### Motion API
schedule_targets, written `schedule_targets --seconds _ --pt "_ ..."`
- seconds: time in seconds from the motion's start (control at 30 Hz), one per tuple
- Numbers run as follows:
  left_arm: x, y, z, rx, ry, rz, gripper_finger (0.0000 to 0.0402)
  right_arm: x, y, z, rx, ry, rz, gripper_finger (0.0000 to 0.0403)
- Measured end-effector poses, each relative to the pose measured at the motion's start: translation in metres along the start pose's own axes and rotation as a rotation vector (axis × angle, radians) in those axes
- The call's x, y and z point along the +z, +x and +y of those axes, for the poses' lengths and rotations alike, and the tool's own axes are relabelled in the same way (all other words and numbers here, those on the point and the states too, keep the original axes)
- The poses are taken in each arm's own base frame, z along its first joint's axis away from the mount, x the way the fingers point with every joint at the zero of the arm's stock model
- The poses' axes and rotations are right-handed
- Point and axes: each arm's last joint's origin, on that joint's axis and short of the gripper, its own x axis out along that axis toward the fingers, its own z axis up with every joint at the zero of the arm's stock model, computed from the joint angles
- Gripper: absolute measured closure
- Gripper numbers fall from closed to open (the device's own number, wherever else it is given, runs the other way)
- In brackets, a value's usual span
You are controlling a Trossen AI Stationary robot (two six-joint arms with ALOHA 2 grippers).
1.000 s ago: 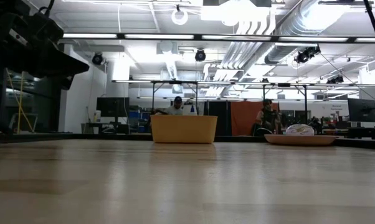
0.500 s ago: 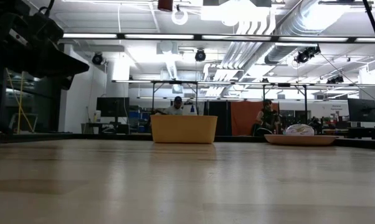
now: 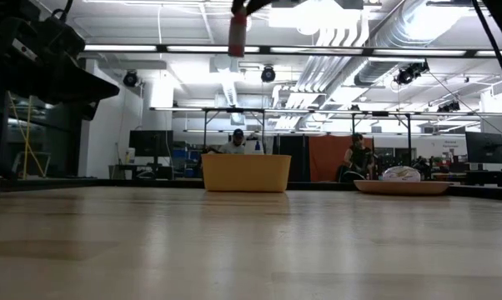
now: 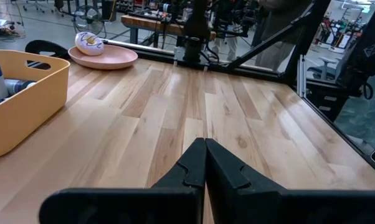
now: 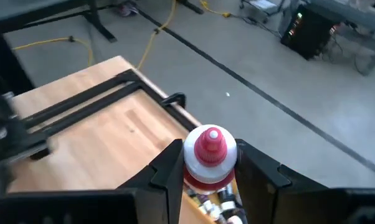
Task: Pick & Place food coloring
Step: Put the big pink food coloring bottle into the yellow bin
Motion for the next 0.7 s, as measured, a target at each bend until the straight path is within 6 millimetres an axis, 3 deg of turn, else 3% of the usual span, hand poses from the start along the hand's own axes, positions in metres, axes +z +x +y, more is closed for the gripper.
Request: schedule_targets --seconds 0.3,0.7 --pt "0.0 0.0 0.0 0.0 0.0 0.001 0.0401 -0.002 0.065 -0.036 -0.036 0.082 0.089 0.0292" --pt "0.0 0.0 0.0 0.001 0.0 0.0 0.0401 -0.039 0.165 -0.05 -0.078 0.181 0.193 0.0292"
